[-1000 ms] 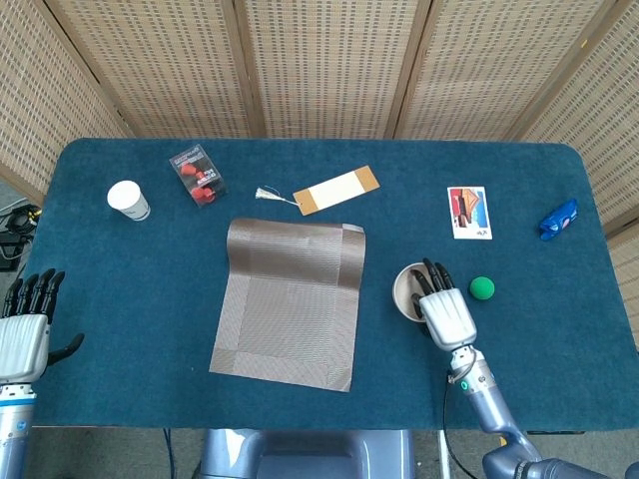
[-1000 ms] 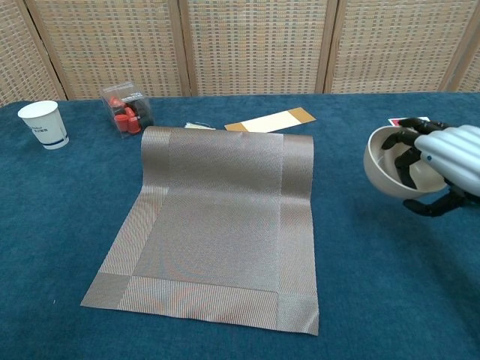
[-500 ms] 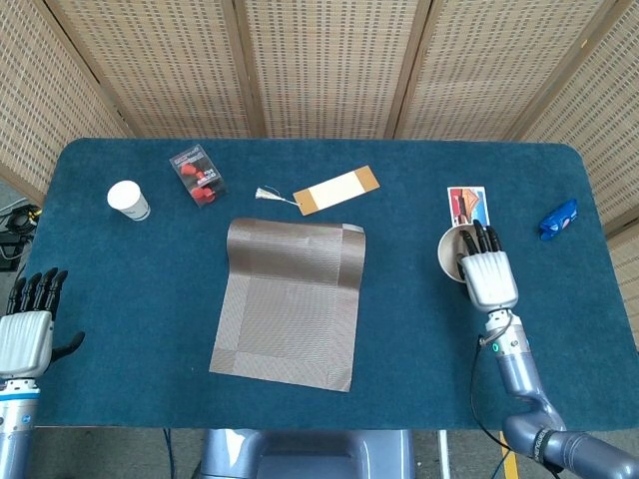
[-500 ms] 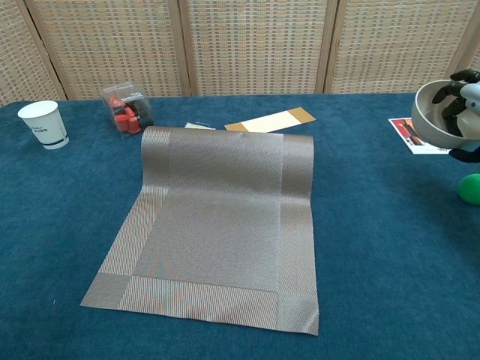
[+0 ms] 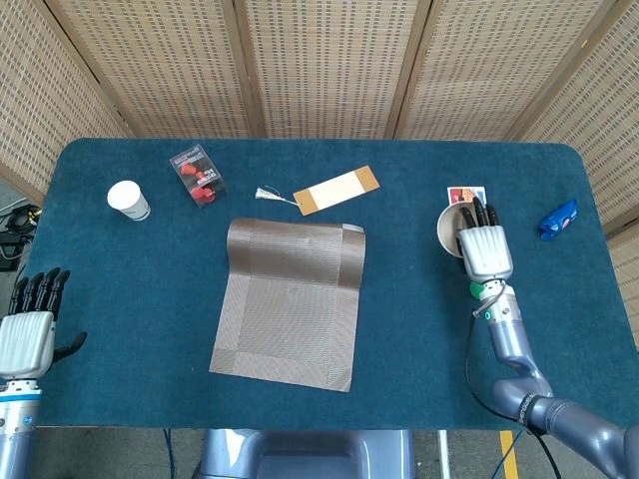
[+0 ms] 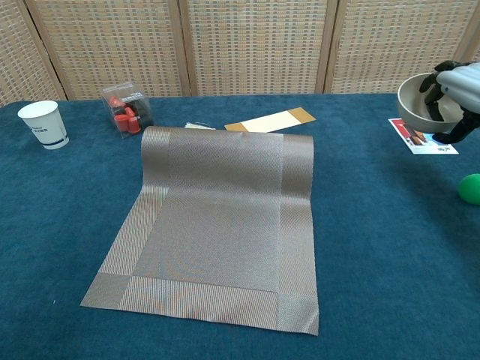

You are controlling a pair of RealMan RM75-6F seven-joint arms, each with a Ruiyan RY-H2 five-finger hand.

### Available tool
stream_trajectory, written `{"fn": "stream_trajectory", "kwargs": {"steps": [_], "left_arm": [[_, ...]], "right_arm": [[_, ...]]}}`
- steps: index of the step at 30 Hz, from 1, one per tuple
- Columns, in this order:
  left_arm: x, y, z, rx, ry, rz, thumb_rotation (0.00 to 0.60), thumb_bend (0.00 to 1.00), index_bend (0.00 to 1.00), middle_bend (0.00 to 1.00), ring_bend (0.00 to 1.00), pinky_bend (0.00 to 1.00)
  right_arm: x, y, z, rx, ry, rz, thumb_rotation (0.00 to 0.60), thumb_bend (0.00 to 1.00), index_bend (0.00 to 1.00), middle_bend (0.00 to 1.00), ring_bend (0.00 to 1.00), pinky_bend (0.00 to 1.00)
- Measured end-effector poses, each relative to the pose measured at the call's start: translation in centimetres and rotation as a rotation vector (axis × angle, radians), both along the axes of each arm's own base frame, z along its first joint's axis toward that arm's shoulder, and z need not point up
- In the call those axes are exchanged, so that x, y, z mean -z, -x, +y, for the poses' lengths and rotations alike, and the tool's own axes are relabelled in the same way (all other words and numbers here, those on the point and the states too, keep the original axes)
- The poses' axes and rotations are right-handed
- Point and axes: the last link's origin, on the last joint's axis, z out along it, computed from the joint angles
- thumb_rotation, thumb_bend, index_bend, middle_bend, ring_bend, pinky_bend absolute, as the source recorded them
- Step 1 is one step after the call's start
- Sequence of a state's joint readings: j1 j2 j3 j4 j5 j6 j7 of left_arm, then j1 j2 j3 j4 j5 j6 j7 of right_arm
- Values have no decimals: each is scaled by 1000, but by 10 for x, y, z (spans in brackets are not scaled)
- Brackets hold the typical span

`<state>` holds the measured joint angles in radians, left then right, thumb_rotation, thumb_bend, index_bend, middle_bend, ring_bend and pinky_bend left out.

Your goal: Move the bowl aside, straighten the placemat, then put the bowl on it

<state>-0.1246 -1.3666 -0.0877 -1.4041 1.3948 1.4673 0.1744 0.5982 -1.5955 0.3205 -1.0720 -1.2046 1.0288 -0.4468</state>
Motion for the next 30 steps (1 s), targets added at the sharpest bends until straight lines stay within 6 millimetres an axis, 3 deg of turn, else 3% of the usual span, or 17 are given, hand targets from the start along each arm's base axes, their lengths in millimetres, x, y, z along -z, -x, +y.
{"fn": "stream_trajectory", "kwargs": {"steps": [10,23,26,30], "left_arm": [[2,3,2,-10,8,7,600,204,0,0,0,0],[4,2,2,-7,20,2,600,203,0,0,0,0],[4,4,2,-12,23,3,600,204,0,0,0,0],[4,4,2,-16,24,2,600,203,0,0,0,0]], "right_arm": [[13,7,-13,53,-29,37,600,442,717,245,36,163],[41,11,-14,66,-89,66,600,413,711,236,36,156],[42,11,-14,65,-85,70,600,359,660,182,18,120],[42,12,-13,77,-92,101,600,284,468,76,0,60]]}}
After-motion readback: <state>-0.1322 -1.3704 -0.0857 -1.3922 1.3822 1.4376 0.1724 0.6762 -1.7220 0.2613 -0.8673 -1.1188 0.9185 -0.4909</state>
